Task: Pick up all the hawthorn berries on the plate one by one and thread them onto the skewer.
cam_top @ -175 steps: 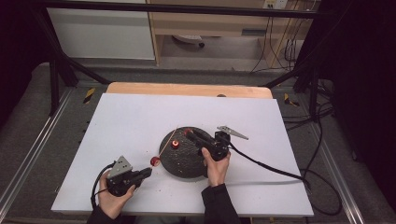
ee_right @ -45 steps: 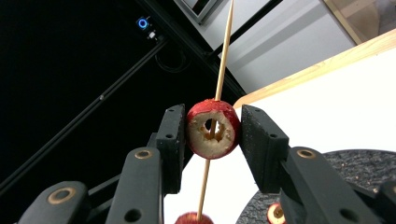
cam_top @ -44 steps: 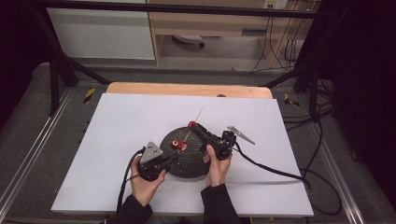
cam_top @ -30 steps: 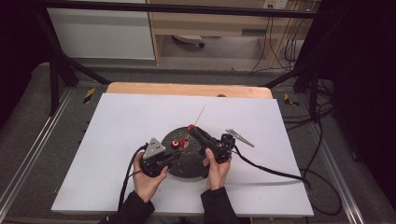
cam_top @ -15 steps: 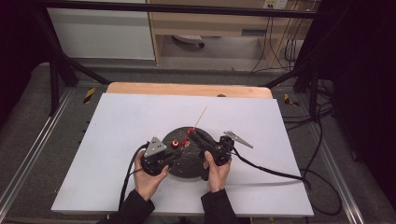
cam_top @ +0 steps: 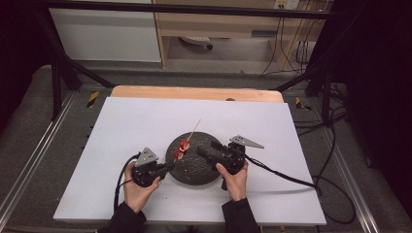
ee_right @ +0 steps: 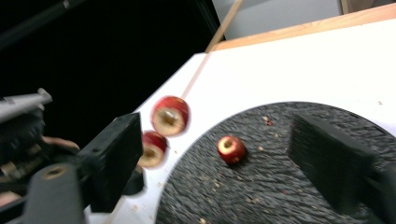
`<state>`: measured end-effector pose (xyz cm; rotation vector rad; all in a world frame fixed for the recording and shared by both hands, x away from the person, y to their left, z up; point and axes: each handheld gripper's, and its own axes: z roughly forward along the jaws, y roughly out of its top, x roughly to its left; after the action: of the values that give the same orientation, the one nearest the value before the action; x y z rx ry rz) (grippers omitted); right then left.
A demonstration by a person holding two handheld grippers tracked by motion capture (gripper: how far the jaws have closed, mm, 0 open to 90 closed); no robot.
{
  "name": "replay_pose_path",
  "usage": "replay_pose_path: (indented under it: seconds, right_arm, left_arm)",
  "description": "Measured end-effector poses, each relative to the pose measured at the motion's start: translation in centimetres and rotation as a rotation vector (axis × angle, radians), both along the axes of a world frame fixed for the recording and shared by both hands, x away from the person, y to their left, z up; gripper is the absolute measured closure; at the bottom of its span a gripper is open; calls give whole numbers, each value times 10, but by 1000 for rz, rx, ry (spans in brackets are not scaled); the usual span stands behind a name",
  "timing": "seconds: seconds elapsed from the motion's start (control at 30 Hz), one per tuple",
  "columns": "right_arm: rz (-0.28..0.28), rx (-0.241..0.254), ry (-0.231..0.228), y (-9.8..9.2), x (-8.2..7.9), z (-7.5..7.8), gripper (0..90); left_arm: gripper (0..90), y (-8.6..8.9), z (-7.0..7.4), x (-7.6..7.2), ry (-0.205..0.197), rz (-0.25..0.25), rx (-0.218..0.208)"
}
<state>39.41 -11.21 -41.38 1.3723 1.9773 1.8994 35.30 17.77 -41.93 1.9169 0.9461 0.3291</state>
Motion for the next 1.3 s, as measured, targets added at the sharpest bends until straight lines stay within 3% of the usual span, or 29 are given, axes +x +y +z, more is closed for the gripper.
replay_pose_path:
  seconds: [0.27, 0.53, 0.83, 1.07, 1.3]
  right_arm:
    - [60, -176, 11, -4, 2, -4, 38]
    - [108, -333, 37, -8, 4, -5, 23]
    - [142, -431, 67, 0, 11, 0, 19]
    - [184, -504, 76, 22, 22, 12, 21]
    - [204, -545, 71, 43, 32, 22, 25]
  left_arm:
    - [885, 30, 1, -10, 6, -1, 33]
    - [885, 57, -4, -20, 18, -2, 55]
    - [884, 74, -12, -26, 20, 0, 64]
    - [885, 82, -11, -30, 13, 7, 67]
    - [885, 87, -12, -29, 21, 20, 71]
